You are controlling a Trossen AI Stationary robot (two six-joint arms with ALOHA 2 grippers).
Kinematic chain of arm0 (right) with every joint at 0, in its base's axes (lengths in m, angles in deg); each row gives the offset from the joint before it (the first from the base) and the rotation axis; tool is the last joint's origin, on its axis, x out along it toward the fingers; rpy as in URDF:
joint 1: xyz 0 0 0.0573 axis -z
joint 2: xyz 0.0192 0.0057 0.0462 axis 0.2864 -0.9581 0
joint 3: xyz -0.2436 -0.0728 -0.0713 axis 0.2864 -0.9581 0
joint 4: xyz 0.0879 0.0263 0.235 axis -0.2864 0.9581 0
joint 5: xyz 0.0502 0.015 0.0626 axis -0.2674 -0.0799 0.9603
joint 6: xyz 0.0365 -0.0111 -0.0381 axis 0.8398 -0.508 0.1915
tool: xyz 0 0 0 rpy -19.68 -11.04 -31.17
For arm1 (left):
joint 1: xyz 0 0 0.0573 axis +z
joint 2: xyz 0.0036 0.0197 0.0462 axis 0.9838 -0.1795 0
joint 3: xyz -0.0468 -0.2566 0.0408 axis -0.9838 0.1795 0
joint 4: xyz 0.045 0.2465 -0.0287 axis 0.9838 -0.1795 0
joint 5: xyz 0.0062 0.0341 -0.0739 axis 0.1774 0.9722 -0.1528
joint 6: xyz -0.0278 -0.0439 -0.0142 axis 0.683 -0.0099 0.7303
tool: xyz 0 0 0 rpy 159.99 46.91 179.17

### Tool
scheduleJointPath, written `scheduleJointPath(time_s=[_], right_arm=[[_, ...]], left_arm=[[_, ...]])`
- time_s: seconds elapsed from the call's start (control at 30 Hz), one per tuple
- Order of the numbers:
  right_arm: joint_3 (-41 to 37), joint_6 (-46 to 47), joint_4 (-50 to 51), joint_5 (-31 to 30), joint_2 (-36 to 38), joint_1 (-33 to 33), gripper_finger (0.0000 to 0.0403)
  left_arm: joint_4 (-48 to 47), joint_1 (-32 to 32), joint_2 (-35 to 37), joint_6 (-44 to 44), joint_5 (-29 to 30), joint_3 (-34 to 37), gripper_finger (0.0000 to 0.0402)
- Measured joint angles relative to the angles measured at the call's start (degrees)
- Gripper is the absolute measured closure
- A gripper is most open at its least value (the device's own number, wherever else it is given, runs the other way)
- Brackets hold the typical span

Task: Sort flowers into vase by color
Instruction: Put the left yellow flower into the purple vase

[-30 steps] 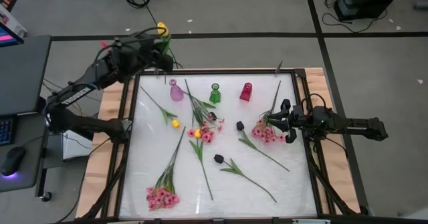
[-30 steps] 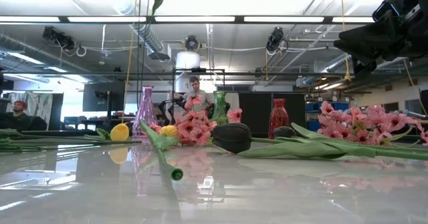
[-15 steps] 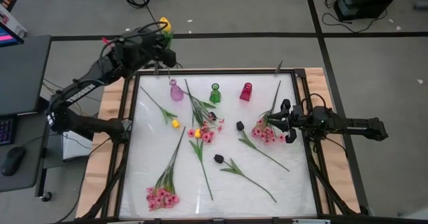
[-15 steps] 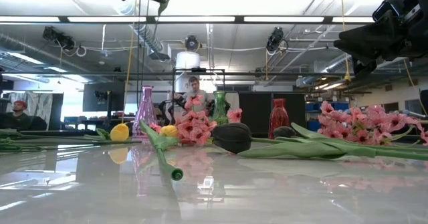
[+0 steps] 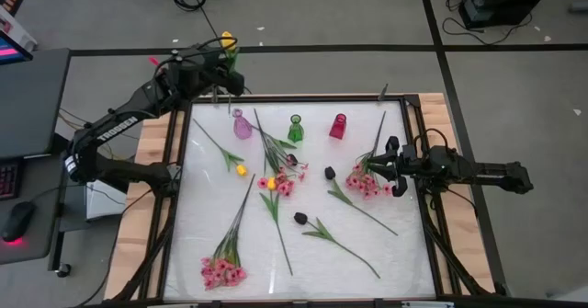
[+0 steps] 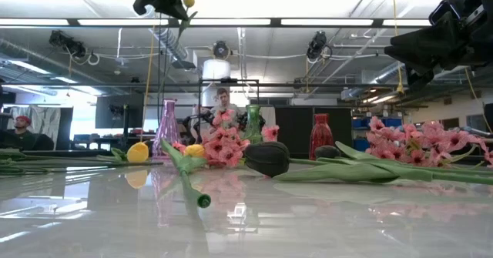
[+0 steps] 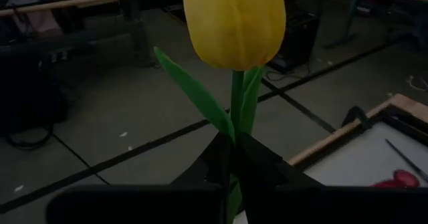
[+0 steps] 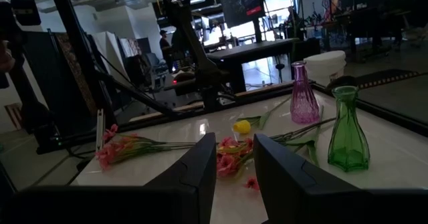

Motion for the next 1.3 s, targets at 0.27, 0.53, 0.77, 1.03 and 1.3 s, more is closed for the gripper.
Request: scheduleJointPath(time_s=[0.27,0.53,0.77,1.03,1.3], right_arm=[[0.01,-0.01,0.01,0.01,-0.02,0.02,0.0292],[0.01,0.01,-0.01,0.02,0.00,0.00,0.0292],[0.00,-0.01,0.01,0.04,-0.02,0.01,0.0292],[0.01,0.01,0.01,0.04,0.00,0.02,0.0292],[0.00,0.00,-0.01,0.04,0.00,0.02,0.0292]], left_arm=[[3.40,0.17,-0.07,-0.18,-0.09,0.13,0.0375],[4.40,0.15,-0.11,0.46,-0.80,0.13,0.0375],[2.88,0.13,-0.11,1.74,-0.82,0.13,0.0375],[2.18,0.13,-0.13,2.16,-0.82,0.13,0.0375],[1.62,0.00,-0.89,2.44,-0.80,0.11,0.0375]])
